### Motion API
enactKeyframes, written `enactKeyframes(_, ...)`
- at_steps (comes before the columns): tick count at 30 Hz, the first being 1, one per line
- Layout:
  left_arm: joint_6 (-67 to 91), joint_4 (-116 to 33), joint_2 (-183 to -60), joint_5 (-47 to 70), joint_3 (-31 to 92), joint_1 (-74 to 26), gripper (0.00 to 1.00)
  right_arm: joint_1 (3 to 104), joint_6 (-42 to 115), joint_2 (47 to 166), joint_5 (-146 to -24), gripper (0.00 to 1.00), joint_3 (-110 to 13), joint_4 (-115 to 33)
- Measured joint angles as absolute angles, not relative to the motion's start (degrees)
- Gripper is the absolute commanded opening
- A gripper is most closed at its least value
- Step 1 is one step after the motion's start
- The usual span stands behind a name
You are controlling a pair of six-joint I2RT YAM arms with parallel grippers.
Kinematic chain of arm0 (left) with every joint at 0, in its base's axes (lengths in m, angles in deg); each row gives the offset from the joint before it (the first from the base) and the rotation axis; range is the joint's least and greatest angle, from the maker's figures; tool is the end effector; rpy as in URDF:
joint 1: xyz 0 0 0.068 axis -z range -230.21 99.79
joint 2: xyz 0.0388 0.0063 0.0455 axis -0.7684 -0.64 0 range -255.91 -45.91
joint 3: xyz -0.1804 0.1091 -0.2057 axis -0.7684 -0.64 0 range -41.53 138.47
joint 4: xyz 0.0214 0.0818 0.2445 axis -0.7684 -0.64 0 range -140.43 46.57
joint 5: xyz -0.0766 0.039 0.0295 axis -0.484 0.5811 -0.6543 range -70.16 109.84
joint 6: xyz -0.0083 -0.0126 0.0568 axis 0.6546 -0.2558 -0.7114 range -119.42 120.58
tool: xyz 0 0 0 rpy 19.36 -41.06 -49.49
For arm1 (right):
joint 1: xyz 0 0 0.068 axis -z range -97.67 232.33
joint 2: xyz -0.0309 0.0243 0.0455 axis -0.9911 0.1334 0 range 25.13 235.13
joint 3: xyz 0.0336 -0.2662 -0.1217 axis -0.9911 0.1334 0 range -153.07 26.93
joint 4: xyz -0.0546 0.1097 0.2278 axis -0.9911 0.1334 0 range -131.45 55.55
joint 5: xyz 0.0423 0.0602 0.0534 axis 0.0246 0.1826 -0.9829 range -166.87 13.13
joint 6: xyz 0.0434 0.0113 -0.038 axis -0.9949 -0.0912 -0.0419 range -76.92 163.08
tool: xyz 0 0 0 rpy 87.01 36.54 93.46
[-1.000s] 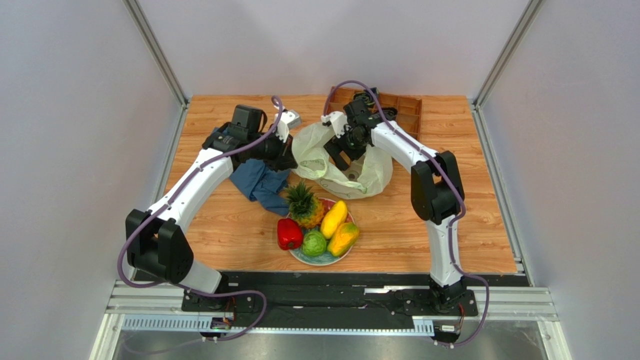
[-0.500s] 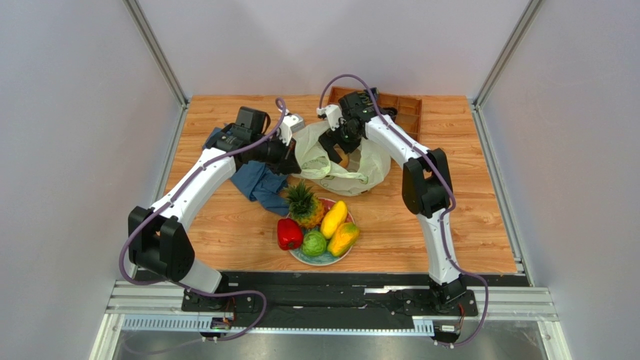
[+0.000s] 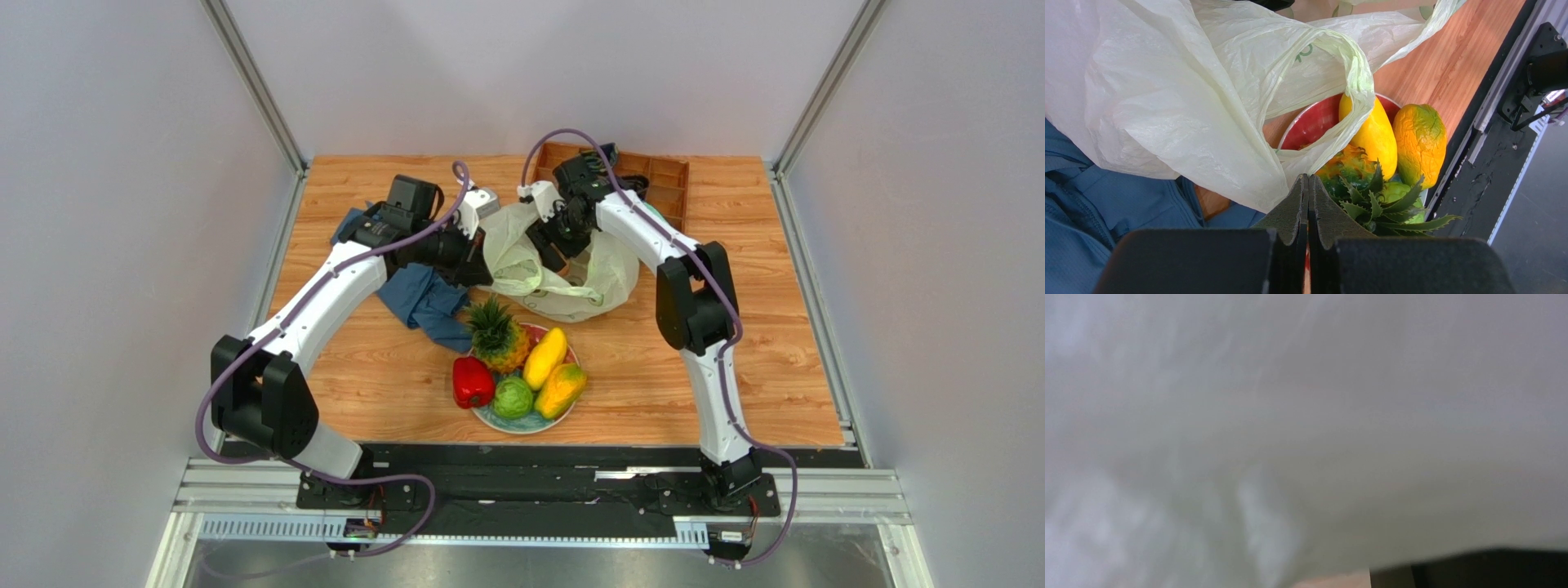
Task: Take the fake fruits out of the plastic bag
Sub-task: Take out the fake fruit from the plastic bag.
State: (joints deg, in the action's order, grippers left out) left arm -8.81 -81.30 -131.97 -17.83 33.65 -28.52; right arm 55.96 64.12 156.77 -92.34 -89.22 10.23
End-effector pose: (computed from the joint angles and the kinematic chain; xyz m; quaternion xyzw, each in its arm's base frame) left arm 0.2881 -0.1426 0.3315 0.3468 0.8230 -0.3361 0.2991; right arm 0.4467 0.2341 0.2148 -0.4149 0.8786 0.1408 0.1898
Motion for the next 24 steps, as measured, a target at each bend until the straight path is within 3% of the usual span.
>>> enactKeyframes(9,-8.89,-80.8,-132.25,-17.81,33.65,-28.52,0.0,57.38,66.37,143.57,-91.09,0.39,-76.55,9.27)
enactKeyframes(19,-9.38,-80.36,-132.27,-18.67,33.65,-28.52,0.0,66.08,67.24,122.32,-88.34,0.37,-50.6,10.19)
enactKeyframes(24,-9.2,-80.4,-134.15,-19.36,35.95,-28.06,0.0,67.59,68.4,114.54,-93.34,0.41,-52.81,14.58)
